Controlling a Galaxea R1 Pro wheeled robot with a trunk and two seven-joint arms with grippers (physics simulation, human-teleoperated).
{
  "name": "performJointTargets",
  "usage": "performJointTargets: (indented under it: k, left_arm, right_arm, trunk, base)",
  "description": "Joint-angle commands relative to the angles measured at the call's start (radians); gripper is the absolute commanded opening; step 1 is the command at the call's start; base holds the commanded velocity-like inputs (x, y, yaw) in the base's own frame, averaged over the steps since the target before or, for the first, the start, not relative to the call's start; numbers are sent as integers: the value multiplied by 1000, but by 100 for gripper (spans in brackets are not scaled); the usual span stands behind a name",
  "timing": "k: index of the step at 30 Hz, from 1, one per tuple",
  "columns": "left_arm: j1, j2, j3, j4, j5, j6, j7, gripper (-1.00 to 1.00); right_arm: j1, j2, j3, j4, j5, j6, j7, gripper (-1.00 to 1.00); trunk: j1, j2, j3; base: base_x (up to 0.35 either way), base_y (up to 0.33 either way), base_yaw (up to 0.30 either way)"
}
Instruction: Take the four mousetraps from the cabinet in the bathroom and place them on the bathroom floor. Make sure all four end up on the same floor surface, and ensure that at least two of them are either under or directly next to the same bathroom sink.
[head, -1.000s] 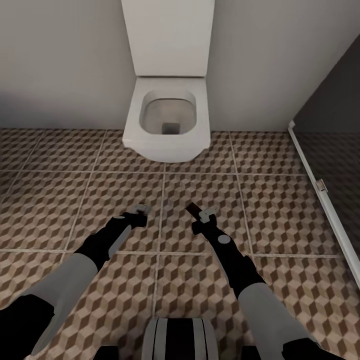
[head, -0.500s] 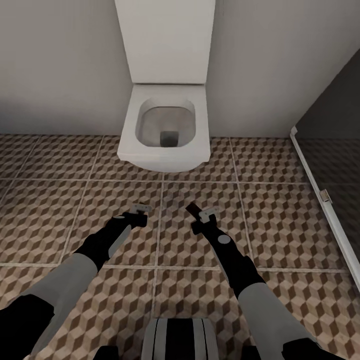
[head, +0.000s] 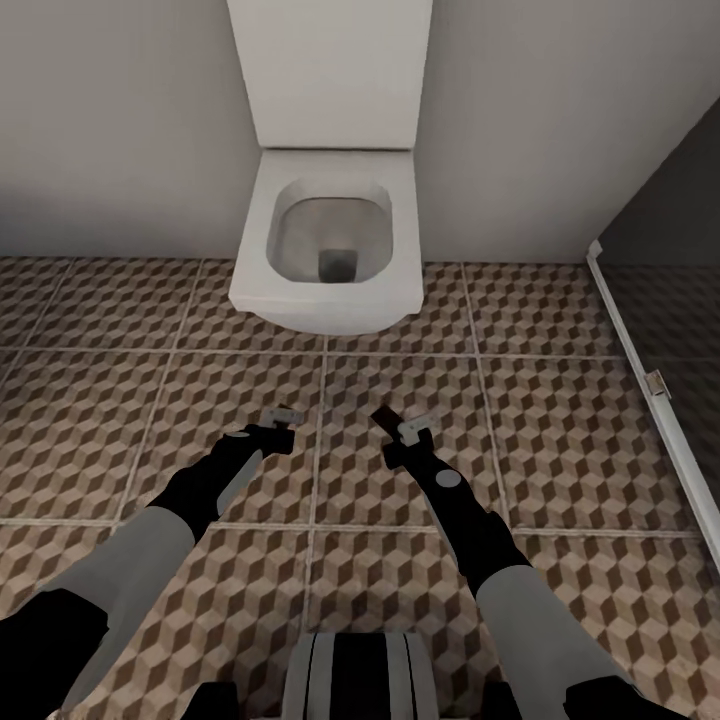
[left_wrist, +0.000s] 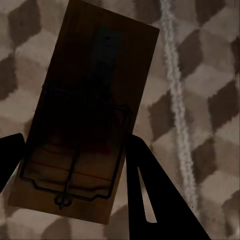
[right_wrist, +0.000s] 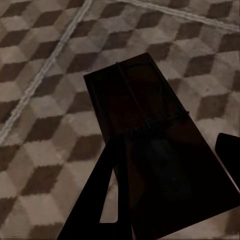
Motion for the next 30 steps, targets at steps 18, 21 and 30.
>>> performJointTargets:
  k: [18,21,30]
  left_arm:
    - [-1,1,-7,-9,9,3,7,-100]
    - [-1,2,-7,-14,9,1,7,-100]
    - [4,13,-7,-48,7,-6,7,-100]
  right_arm:
    - [0,0,-1,-2,11,1,2,-100]
    - [0,0,-1,-2,13,-29,2,-100]
    - [1,0,-1,17,12,-154,2,-100]
  trunk:
    - [3,-2,-51]
    - [3,-2,-51]
    - [3,-2,-52]
  base:
    - [0,0,0]
    - [0,0,0]
    - [0,0,0]
